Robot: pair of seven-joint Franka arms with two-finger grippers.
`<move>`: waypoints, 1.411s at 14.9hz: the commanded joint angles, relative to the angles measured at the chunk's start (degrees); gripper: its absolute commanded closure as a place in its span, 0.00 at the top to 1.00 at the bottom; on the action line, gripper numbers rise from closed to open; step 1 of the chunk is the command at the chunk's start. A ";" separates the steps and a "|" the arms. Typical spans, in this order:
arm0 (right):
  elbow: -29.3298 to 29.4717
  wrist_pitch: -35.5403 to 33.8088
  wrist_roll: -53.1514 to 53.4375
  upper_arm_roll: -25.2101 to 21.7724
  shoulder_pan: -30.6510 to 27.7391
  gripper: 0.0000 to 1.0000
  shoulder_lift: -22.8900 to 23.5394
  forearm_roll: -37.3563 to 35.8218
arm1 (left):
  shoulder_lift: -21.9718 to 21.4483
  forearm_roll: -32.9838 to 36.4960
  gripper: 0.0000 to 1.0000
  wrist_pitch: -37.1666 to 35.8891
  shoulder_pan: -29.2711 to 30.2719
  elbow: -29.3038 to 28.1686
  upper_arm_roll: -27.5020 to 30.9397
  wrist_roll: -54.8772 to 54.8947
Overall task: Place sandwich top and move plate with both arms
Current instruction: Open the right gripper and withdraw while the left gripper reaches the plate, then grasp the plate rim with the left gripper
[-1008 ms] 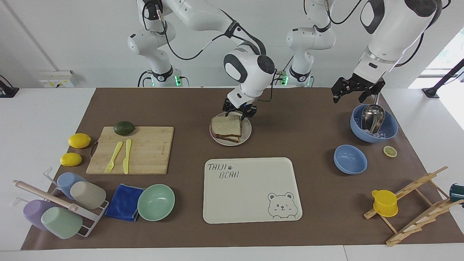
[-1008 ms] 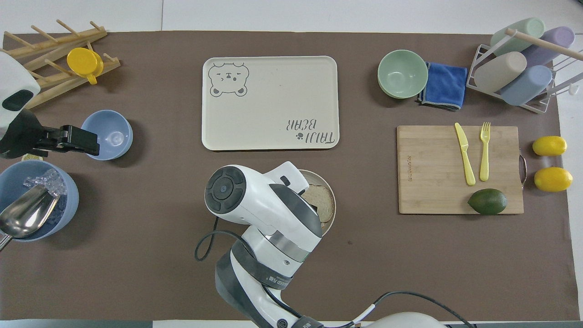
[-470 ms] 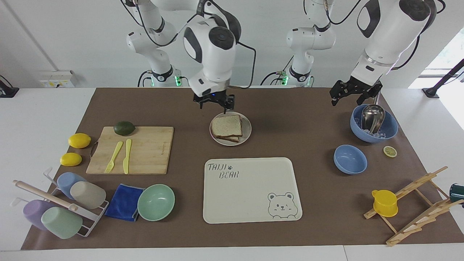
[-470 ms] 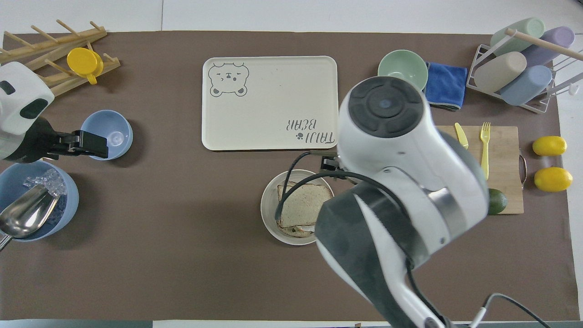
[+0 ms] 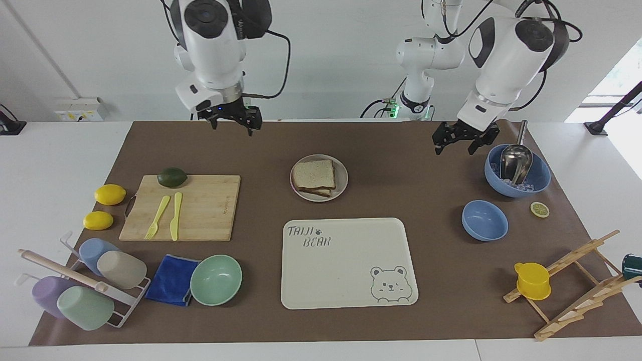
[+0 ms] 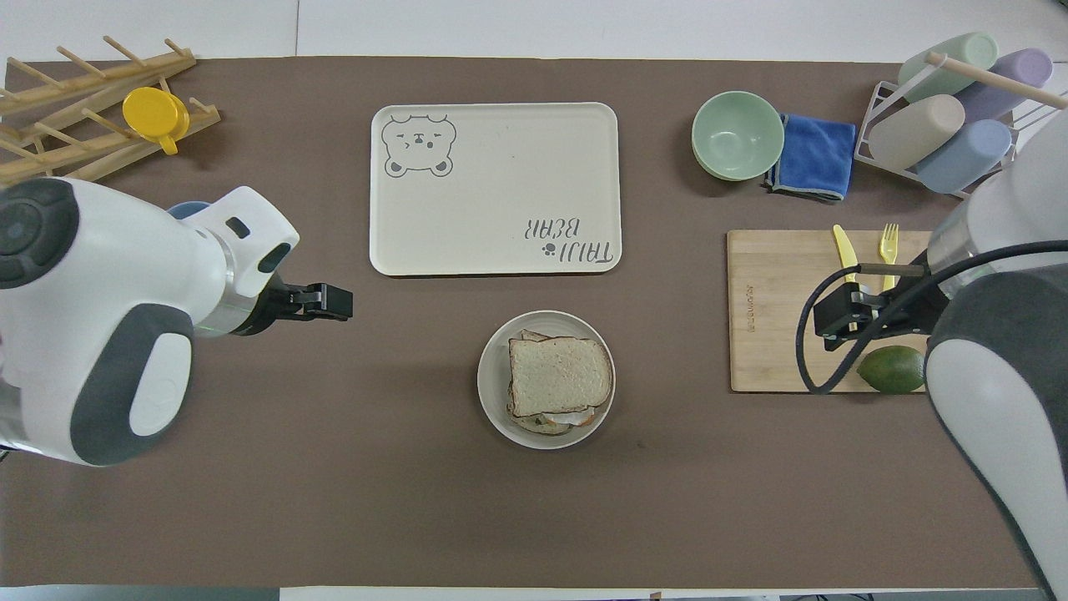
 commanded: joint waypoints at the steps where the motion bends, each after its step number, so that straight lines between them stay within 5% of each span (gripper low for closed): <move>1: -1.51 0.98 -3.03 0.67 -2.06 1.00 -0.65 1.32 | 0.84 -0.94 1.00 8.13 -5.69 -5.54 0.82 -2.59; 6: -1.95 9.58 -9.52 -3.89 -2.68 1.00 0.93 2.47 | 3.23 -3.92 1.00 20.26 -12.46 -13.18 0.73 -6.28; 13: -1.42 10.48 -10.07 -6.61 -4.27 1.00 1.29 1.76 | 7.52 -6.83 0.91 27.47 -18.79 -15.31 0.73 -13.83; 21: -1.60 14.69 -17.63 -9.00 -3.21 1.00 1.64 1.76 | 9.03 -6.83 0.58 29.34 -20.29 -15.40 0.82 -16.66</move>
